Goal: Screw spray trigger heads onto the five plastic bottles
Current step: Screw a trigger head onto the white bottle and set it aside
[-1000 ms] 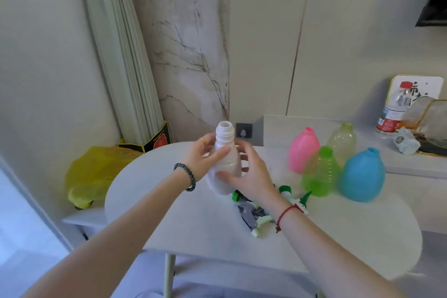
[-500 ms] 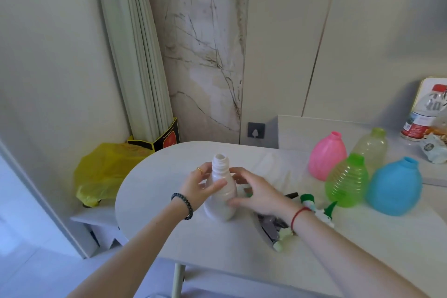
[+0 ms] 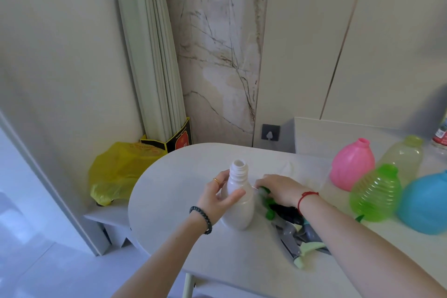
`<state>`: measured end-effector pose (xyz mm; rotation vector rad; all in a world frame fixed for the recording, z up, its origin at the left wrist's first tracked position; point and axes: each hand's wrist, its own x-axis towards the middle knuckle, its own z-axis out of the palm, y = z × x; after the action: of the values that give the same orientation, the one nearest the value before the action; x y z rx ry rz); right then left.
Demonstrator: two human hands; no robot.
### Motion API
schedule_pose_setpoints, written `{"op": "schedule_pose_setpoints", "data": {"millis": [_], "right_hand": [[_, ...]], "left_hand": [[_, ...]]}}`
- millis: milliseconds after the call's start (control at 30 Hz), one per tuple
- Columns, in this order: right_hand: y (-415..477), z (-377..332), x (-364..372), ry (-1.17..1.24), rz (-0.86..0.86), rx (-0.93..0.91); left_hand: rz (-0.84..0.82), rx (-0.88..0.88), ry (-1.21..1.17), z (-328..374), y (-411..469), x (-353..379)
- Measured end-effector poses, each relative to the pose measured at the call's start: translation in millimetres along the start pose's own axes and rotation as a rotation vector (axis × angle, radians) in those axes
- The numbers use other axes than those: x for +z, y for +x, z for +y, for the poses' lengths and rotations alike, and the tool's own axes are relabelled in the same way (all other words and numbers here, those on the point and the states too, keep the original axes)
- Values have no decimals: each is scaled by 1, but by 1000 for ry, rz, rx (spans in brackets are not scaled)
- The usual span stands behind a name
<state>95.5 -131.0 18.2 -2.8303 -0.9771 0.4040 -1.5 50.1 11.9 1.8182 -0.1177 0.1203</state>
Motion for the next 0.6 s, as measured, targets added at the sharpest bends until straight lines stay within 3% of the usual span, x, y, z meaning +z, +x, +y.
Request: {"op": "schedule_pose_setpoints", "data": {"millis": [100,200,333,433,600], "right_hand": [[-4,1,-11,94,172,-25],[-15,-10,-56,364,493,-61],[-46,-40,-140,992,798,-169],[-72,-61,-183,1368,706,-318],[-83,-88,-184,1429,565,-320]], "left_hand": [[-5,3,-16,1,0,0],[-3,0,-33,0,-1,1],[-6,-13,-31,1,-1,1],[-6,-18,-24,4,-2,1],[-15,-17,12,5,-3,1]]}}
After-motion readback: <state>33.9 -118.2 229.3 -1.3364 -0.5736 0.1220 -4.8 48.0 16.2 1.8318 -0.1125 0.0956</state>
